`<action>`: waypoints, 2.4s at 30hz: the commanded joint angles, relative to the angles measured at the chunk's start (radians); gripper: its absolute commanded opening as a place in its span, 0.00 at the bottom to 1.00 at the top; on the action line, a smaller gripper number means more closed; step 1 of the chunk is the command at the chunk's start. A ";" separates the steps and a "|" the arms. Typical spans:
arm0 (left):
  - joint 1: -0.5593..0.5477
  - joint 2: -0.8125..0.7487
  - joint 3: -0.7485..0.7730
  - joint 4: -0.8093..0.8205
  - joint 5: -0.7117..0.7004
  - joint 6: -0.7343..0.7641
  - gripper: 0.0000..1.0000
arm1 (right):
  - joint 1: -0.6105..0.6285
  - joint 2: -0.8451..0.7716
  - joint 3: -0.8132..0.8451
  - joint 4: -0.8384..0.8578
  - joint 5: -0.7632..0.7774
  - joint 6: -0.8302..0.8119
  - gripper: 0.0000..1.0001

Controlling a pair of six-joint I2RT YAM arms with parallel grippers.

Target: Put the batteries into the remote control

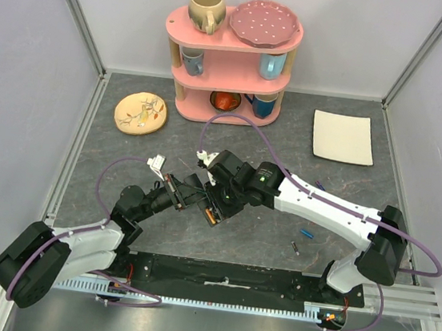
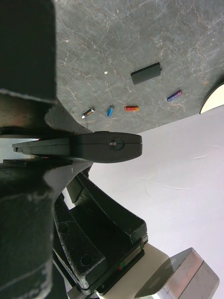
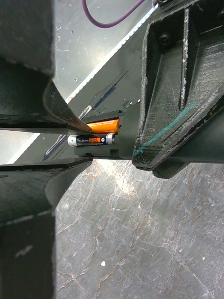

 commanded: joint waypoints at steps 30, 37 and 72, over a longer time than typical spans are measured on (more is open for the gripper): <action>-0.013 0.015 -0.007 0.072 0.007 -0.015 0.02 | -0.014 -0.047 0.049 -0.011 0.031 -0.015 0.38; -0.013 0.015 -0.006 0.072 0.008 -0.015 0.02 | -0.014 -0.052 0.060 -0.002 0.034 -0.011 0.38; -0.011 0.055 -0.013 0.271 0.048 -0.190 0.02 | -0.192 -0.569 -0.609 0.820 -0.223 0.244 0.66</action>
